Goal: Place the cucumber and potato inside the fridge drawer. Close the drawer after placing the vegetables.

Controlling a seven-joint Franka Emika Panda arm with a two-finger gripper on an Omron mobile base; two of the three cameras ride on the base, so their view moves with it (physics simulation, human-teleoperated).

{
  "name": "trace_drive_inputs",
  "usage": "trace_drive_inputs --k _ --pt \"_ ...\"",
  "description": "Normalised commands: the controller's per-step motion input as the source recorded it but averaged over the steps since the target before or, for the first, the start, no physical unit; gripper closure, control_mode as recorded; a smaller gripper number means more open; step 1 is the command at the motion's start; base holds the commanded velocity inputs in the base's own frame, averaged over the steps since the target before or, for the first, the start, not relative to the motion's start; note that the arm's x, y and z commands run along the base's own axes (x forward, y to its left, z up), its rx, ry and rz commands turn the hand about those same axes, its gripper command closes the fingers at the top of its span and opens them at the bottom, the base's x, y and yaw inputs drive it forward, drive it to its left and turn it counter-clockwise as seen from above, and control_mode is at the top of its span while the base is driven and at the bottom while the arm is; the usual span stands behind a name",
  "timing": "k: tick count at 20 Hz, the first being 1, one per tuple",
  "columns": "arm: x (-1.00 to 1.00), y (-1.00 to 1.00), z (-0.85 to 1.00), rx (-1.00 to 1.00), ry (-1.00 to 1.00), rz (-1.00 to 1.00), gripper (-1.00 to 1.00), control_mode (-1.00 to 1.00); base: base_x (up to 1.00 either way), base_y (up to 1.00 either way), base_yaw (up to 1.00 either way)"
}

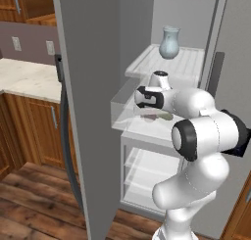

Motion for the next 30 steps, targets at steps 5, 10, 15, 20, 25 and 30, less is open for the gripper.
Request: trace_drive_inputs --k 5,10,15,20,25,30 --pt "0.12 0.04 0.67 0.0 0.02 0.0 -1.0 -1.0 0.0 0.0 0.0" --pt "0.13 0.0 1.0 0.0 -0.02 0.0 -1.0 -1.0 0.0 0.0 0.0" --pt "-0.8 0.26 0.38 -0.02 -0.09 0.01 -1.0 -1.0 0.0 0.0 0.0" --pt "-1.0 0.7 -0.14 -0.12 -0.02 0.06 -1.0 -1.0 0.0 0.0 0.0" --pt "-0.77 0.51 -0.16 -0.12 -0.06 0.07 -1.0 -1.0 0.0 0.0 0.0" --pt "0.02 0.17 -0.77 -0.16 0.0 0.03 -1.0 -1.0 0.0 0.0 0.0"
